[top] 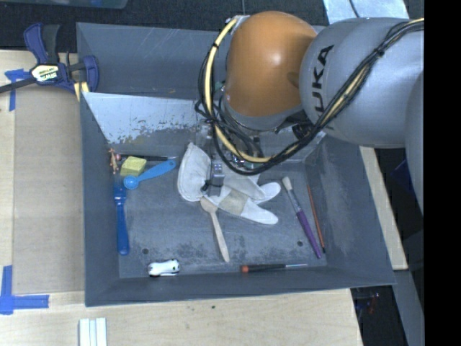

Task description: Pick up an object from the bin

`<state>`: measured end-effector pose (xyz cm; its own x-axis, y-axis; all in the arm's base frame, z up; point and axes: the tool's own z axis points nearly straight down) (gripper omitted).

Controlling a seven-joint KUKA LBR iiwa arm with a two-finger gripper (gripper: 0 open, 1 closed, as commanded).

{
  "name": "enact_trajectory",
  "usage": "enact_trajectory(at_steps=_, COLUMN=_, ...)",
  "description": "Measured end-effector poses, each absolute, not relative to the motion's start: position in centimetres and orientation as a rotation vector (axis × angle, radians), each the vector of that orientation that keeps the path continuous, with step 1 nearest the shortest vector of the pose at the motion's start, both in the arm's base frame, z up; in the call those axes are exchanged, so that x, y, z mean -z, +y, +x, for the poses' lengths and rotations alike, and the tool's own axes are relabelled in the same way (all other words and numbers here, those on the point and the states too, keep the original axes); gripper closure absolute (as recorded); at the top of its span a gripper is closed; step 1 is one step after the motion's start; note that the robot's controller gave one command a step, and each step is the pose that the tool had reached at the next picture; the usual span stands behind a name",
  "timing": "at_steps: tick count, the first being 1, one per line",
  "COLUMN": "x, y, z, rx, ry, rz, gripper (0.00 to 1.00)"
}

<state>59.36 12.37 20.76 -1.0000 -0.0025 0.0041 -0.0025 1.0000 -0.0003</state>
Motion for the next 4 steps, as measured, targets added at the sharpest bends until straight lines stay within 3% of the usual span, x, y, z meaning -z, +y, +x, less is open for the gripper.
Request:
enact_trajectory(at_steps=1, x=-21.3, y=12.3, z=59.5, rx=0.002, ry=-3.145, rz=0.001, gripper=0.0)
enact_trajectory(at_steps=2, x=-13.2, y=13.2, z=57.5, rx=0.001, ry=-3.135, rz=0.206, gripper=0.0)
enact_trajectory(at_steps=3, x=-12.5, y=9.7, z=53.9, rx=0.001, ry=-3.151, rz=0.144, gripper=0.0)
enact_trajectory(at_steps=4, x=-8.1, y=10.2, z=57.0, rx=0.005, ry=-3.143, rz=0.167, gripper=0.0)
